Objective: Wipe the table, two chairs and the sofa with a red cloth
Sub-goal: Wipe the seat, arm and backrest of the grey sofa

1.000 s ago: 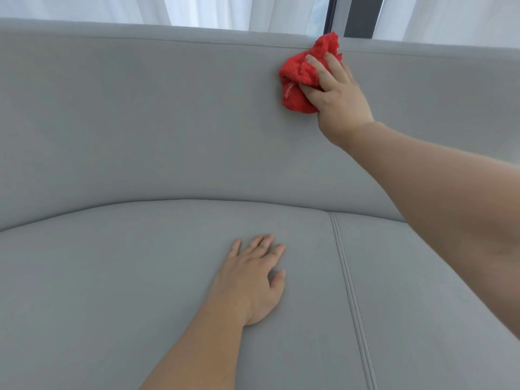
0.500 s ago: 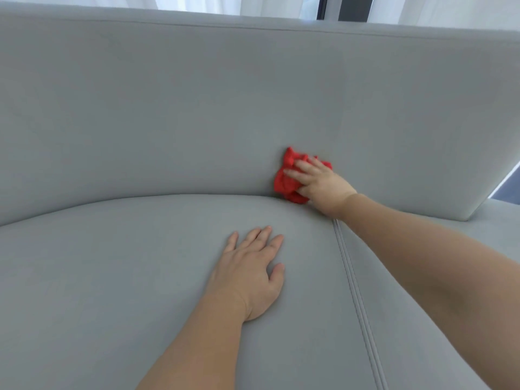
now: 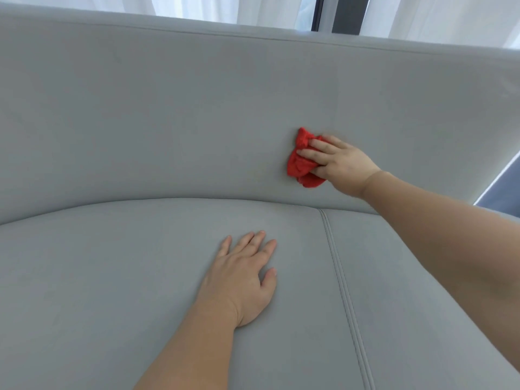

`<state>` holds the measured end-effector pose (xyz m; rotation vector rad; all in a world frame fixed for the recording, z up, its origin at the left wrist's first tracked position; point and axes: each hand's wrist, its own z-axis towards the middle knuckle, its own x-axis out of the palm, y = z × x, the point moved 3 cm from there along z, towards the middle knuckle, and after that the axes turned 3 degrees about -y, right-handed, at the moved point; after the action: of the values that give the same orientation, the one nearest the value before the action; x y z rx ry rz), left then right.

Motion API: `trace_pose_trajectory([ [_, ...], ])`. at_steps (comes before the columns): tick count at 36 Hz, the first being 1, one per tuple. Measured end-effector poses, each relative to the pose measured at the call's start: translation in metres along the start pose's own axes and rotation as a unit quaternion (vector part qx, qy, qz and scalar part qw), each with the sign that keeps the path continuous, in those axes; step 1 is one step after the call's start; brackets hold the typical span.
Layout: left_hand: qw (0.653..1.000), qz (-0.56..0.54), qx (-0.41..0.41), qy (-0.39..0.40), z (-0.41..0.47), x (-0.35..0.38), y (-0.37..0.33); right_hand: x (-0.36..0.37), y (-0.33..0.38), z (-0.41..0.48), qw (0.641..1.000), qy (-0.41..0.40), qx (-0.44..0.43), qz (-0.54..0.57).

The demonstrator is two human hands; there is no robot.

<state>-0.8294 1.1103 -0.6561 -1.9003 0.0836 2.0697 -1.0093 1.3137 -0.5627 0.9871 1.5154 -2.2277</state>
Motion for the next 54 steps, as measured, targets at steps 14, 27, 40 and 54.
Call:
trace_pose_trajectory([
  [14, 1.000, 0.015, -0.004, 0.009, 0.003, 0.002, 0.000, -0.064, -0.102, -0.018, 0.976, -0.100, 0.194, -0.020],
  [27, 0.993, 0.048, -0.025, 0.104, 0.010, -0.016, -0.010, -0.069, -0.109, -0.018, 0.943, -0.091, 0.302, 0.105],
  [40, 0.998, -0.043, 0.052, 0.007, 0.043, 0.016, -0.089, -0.049, -0.103, -0.019, 0.936, -0.200, 0.282, 0.065],
  [54, 0.997, -0.041, 0.057, -0.021, 0.043, 0.020, -0.089, 0.046, 0.024, -0.070, 0.996, 0.015, 0.030, 0.084],
])
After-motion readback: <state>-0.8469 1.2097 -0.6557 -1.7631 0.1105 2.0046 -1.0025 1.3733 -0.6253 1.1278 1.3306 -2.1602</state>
